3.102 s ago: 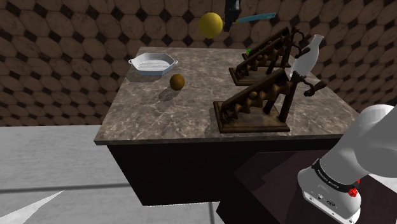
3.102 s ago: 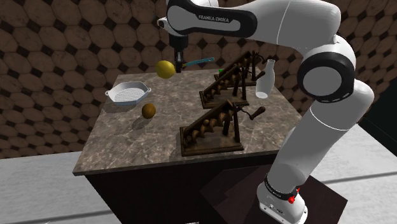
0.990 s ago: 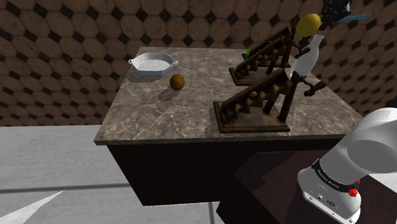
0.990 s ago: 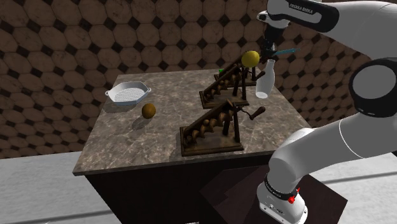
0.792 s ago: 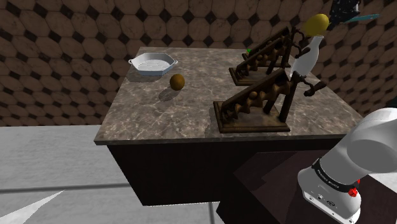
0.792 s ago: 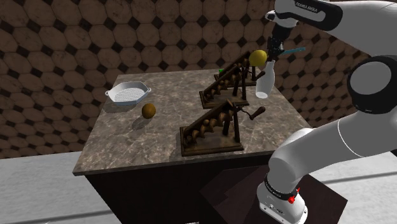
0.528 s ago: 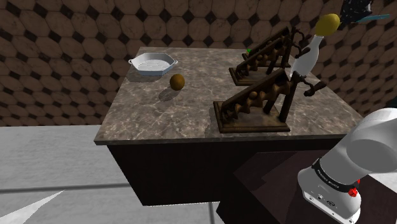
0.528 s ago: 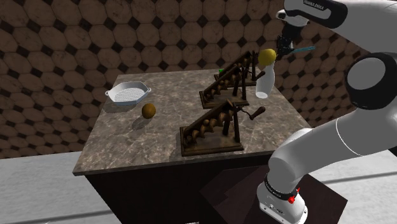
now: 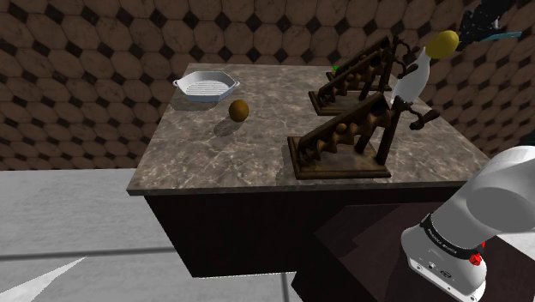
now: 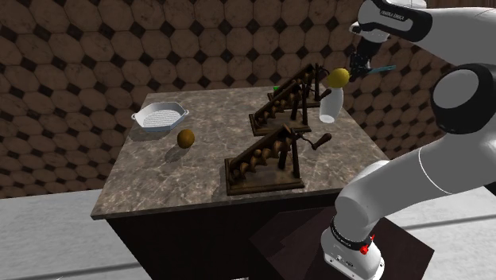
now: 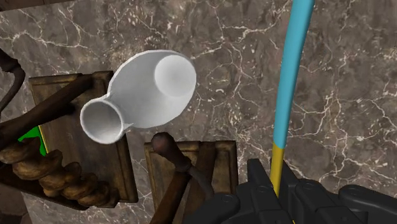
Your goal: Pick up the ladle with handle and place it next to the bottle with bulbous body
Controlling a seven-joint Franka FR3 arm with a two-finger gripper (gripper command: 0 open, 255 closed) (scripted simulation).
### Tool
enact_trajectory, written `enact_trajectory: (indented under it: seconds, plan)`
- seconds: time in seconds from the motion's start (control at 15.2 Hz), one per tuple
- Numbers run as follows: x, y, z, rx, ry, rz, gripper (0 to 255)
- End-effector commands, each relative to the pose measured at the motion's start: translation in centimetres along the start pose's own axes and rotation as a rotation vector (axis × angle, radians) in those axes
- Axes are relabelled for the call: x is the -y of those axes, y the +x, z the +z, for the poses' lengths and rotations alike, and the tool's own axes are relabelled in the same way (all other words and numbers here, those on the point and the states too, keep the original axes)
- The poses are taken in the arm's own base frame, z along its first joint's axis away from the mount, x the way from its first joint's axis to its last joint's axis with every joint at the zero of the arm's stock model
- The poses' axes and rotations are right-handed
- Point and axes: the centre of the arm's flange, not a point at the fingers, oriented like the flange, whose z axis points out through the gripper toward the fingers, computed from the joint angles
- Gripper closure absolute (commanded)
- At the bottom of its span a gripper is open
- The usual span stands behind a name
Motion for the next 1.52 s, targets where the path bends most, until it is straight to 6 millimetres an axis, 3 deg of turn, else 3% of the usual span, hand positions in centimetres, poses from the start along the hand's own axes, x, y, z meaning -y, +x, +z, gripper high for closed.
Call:
enact_trajectory:
  seconds: [0.0,1.45]
  plan:
    - [0.1,-0.1,1.1,0.000,0.000,0.000,255]
    - [2.0,-1.1,12.5,0.000,0.000,0.000,255]
